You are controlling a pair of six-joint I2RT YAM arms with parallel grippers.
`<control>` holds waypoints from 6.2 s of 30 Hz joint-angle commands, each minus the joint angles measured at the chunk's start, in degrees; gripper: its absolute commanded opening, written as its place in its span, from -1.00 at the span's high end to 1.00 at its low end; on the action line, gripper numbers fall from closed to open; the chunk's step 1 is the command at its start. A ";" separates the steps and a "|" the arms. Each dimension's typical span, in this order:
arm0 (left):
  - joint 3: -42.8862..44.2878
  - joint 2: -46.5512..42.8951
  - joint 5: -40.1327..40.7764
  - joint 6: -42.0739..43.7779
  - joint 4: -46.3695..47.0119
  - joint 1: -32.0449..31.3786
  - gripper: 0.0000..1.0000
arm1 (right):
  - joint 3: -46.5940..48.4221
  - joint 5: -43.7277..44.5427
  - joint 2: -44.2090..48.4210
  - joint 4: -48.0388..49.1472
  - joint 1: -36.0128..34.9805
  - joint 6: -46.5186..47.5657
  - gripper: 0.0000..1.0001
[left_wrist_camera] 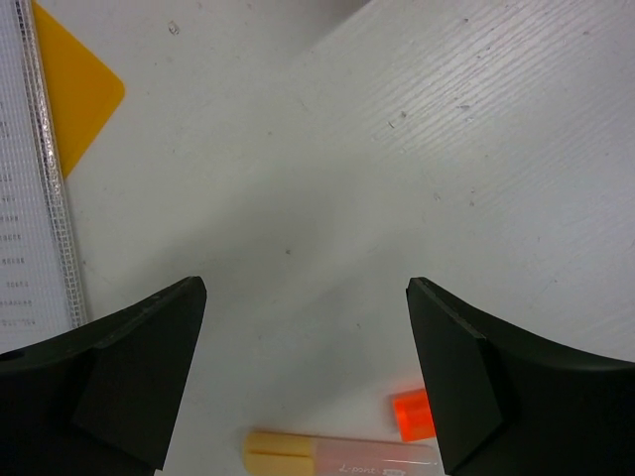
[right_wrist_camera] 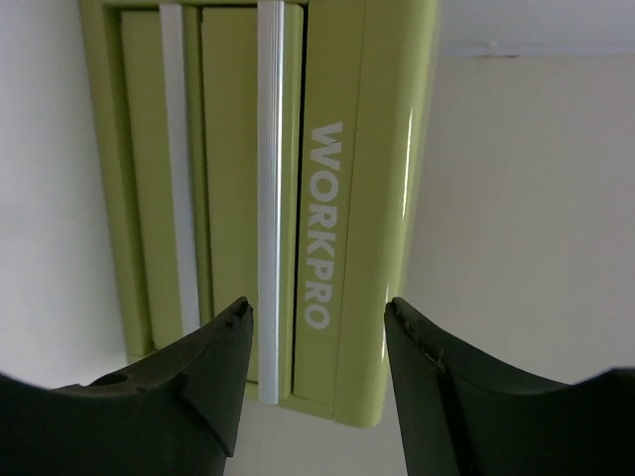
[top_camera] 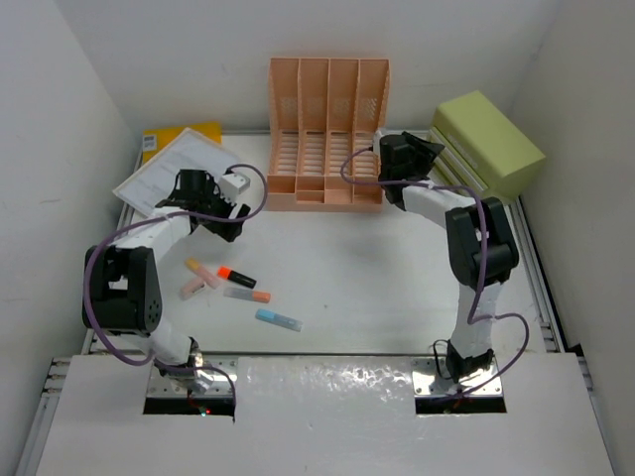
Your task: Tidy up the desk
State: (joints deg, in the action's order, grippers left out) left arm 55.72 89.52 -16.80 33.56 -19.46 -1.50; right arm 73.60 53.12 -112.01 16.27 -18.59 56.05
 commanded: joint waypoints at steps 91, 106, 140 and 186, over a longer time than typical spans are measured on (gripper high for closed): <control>4.22 5.32 -2.10 0.28 0.57 0.53 -0.63 | -5.93 9.63 -8.06 24.43 -2.05 10.14 1.00; 3.16 4.35 -2.28 0.98 0.04 0.53 -0.64 | -7.33 10.16 -5.51 22.14 -5.32 6.44 0.18; -1.67 -7.16 -4.74 -2.09 -5.24 14.15 -0.84 | -5.49 -63.84 4.35 -28.49 -45.83 -55.08 -0.63; -5.01 -13.92 -17.11 22.75 -19.55 4.67 -0.74 | 27.37 -26.40 0.48 -44.30 11.29 -40.41 1.00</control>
State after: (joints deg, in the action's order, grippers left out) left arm 50.54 78.98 -27.29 46.68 -34.13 5.91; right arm 96.42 26.37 -109.40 -25.19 -9.45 13.63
